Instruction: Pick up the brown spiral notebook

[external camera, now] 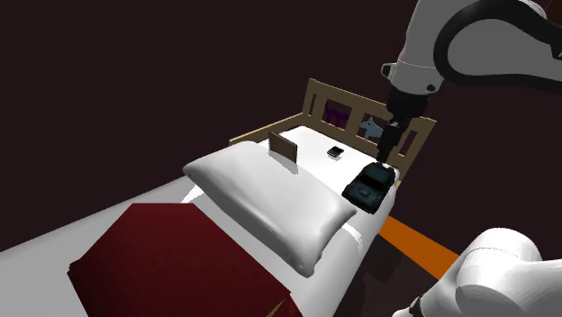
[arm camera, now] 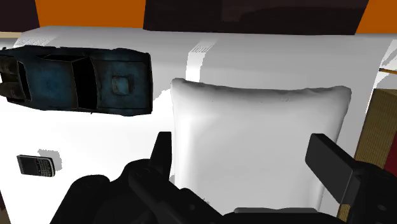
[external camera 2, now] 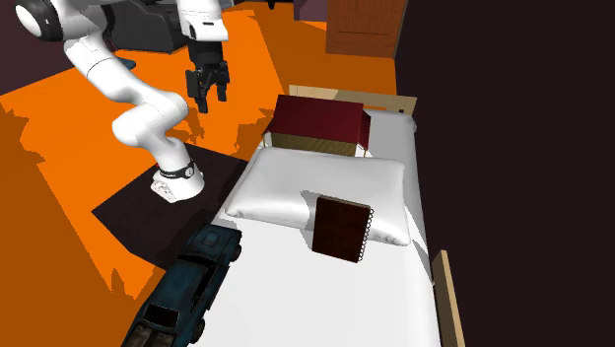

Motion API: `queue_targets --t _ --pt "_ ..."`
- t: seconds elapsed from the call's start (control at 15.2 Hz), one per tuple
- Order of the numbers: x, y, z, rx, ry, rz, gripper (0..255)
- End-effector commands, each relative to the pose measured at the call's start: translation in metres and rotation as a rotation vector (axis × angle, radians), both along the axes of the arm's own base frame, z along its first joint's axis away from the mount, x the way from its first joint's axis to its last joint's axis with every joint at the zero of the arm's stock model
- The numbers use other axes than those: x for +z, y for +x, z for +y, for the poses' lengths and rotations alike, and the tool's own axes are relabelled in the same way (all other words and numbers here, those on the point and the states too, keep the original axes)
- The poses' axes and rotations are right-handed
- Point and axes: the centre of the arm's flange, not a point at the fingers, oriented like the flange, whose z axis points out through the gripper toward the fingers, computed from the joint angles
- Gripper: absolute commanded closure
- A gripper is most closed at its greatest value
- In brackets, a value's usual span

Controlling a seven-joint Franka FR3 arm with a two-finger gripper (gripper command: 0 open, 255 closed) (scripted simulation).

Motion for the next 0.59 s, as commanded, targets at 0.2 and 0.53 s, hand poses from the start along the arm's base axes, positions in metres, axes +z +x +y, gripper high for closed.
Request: queue_targets --t 0.2,0.53 --pt "-0.016 0.035 -0.001 -0.006 -0.008 -0.006 0" --pt "-0.042 0.095 -0.003 -0.015 -0.022 -0.017 0"
